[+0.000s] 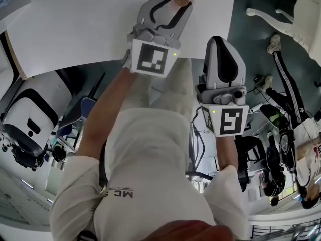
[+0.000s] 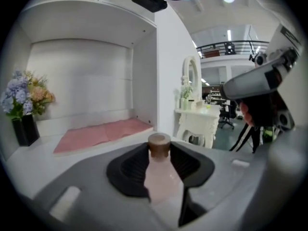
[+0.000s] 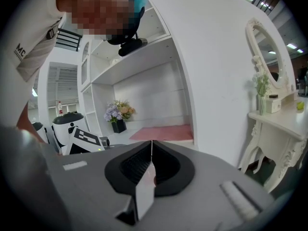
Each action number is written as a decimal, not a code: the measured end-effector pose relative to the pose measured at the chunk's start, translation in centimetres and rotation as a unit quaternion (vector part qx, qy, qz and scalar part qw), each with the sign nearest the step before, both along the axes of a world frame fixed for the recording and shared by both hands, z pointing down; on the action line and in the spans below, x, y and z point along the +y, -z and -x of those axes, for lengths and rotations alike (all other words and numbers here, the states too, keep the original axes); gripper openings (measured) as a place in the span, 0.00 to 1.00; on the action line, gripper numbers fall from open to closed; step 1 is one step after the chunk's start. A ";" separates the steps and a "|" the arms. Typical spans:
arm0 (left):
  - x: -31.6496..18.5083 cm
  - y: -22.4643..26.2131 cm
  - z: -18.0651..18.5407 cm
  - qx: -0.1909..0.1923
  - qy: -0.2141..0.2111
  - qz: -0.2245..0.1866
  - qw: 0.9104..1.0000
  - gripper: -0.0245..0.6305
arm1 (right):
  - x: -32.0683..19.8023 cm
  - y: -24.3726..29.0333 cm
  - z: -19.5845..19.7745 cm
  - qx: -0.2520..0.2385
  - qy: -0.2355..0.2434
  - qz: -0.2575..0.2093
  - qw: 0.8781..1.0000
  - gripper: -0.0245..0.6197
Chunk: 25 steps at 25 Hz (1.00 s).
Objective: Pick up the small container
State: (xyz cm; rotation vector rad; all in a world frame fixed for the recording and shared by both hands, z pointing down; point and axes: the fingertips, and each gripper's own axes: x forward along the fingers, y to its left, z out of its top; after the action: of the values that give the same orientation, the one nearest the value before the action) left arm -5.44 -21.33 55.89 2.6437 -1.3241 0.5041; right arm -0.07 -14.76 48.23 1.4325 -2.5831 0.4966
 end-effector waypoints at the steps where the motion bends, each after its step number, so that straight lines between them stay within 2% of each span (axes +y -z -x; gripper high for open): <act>1: -0.1 0.0 -0.3 0.001 -0.001 -0.002 1.000 0.24 | -0.1 -0.1 -0.3 -0.001 -0.001 0.001 1.000 0.04; 10: -1.0 0.3 -0.1 0.016 0.020 -0.019 0.999 0.23 | -0.4 -0.6 -1.1 -0.007 -0.011 0.002 1.000 0.04; 13: -0.2 0.4 1.0 0.032 0.032 0.003 0.999 0.23 | 0.2 0.0 -0.5 -0.008 -0.012 0.001 1.000 0.04; 21: 1.7 2.7 2.8 0.043 0.036 0.027 0.998 0.23 | 1.1 2.0 0.0 0.001 -0.011 -0.014 1.000 0.04; 25: 2.8 4.5 4.0 0.023 0.030 0.029 0.999 0.23 | 1.5 3.5 0.1 0.010 -0.011 -0.023 1.000 0.04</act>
State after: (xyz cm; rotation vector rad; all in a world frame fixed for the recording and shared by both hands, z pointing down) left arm -9.45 -18.58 51.43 2.5445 -1.3503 0.4626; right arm -0.20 -13.23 44.73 1.4728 -2.5826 0.4270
